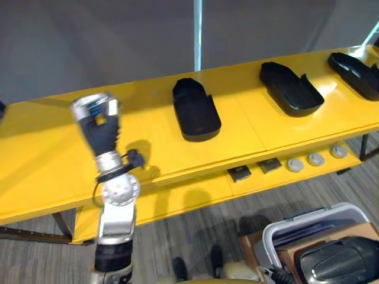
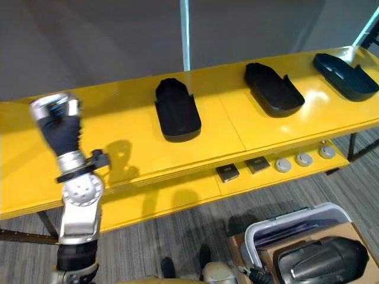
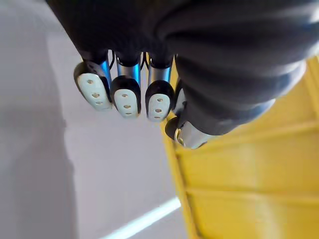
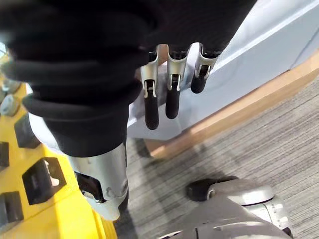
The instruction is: Walk over and take plastic housings, then place them on the shelf
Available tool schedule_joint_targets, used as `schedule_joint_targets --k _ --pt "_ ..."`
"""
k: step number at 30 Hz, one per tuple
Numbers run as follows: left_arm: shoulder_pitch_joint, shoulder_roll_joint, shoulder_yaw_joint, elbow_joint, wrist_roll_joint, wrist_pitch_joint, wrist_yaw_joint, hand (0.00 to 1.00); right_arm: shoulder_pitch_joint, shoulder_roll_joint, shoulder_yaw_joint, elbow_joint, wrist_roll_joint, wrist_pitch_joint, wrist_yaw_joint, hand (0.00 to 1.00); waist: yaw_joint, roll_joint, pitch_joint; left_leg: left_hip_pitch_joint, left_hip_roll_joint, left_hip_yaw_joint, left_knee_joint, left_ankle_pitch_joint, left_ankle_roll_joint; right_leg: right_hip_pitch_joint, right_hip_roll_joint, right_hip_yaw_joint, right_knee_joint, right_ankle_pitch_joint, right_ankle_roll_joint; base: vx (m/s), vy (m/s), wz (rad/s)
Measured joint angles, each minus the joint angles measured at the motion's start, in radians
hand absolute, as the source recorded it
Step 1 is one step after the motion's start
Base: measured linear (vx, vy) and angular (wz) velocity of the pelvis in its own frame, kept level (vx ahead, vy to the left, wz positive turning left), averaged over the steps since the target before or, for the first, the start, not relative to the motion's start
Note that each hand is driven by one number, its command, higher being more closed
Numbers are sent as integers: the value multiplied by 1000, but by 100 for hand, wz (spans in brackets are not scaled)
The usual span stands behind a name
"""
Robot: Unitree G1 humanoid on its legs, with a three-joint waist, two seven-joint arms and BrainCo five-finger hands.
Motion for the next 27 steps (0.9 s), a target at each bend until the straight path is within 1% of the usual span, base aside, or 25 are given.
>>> schedule_joint_targets --k 2,4,5,7,8,9,10,11,12,14,16,20,22,24,27 --pt "81 -21 33 48 -44 0 0 100 8 5 2 -1 0 3 -6 0 5 -6 -15 0 2 -11 0 -4 2 1 -1 -16 12 -12 1 -2 -3 22" --pt "143 -34 51 130 -73 15 -5 100 21 17 7 -10 0 3 -16 0 20 -13 -41 1 4 -10 0 -8 6 2 -1 -24 18 -18 -2 14 -6 9" --pt "167 -42 52 195 -84 34 -23 100 28 23 13 -34 0 6 -17 0 30 -17 -57 2 6 -6 0 -10 8 2 -1 -25 18 -19 -2 0 0 0" --pt "194 -53 54 358 -91 81 -95 100 32 33 53 -113 -3 5 -12 0 31 -23 -71 14 8 3 0 -11 10 14 -3 -33 21 -22 1 -7 0 3" --pt "196 -54 53 402 -91 94 -117 100 34 35 56 -134 -4 4 -9 0 31 -24 -72 19 8 3 0 -11 10 17 -4 -34 26 -26 5 -29 8 6" --pt "197 -58 51 484 -91 117 -156 100 28 39 67 -170 -5 4 5 0 31 -26 -77 26 8 6 0 -11 10 19 -7 -38 42 -36 11 -30 8 7" --pt "196 -59 48 545 -92 125 -183 100 24 46 74 -190 -5 4 7 0 31 -28 -85 29 8 10 0 -11 10 18 -9 -41 50 -42 9 -29 15 8" --pt "196 -58 46 611 -92 131 -209 0 22 54 79 -203 -5 3 9 0 31 -23 -95 28 8 15 0 -11 10 17 -11 -43 52 -46 10 -7 14 6" --pt "195 -58 44 678 -91 138 -232 0 18 60 84 -205 -5 3 13 0 31 -27 -106 30 8 19 0 -11 10 17 -12 -44 54 -56 20 3 10 5" --pt "195 -54 24 811 -91 153 -278 0 10 76 89 -206 -5 4 25 0 34 -33 -115 31 7 21 0 -12 10 16 -14 -47 61 -63 20 14 6 5" --pt "195 -52 1 926 -89 162 -321 0 3 85 87 -200 -5 5 25 0 36 -32 -114 25 6 24 0 -12 10 9 -15 -44 62 -64 20 0 0 0" --pt "190 -44 -41 1024 -65 163 -355 0 -5 83 58 -177 -5 8 24 0 34 -26 -114 27 6 27 0 -15 7 7 -12 -29 59 -66 19 41 3 -8" --pt "177 -32 -77 1086 -39 164 -361 0 -25 73 42 -145 -5 7 23 0 30 -21 -114 30 7 38 0 -19 -2 7 -9 -16 56 -66 19 65 -4 -14" --pt "169 -20 -103 1118 -29 166 -375 0 -33 71 38 -138 -13 7 22 0 30 -19 -113 32 9 47 0 -20 -4 7 -6 -6 52 -63 14 57 -14 -18" --pt "157 -12 -118 1154 -17 167 -378 0 -48 70 34 -118 -22 7 22 0 27 -15 -111 36 11 49 1 -20 -4 8 -2 4 48 -62 12 58 -23 -11"
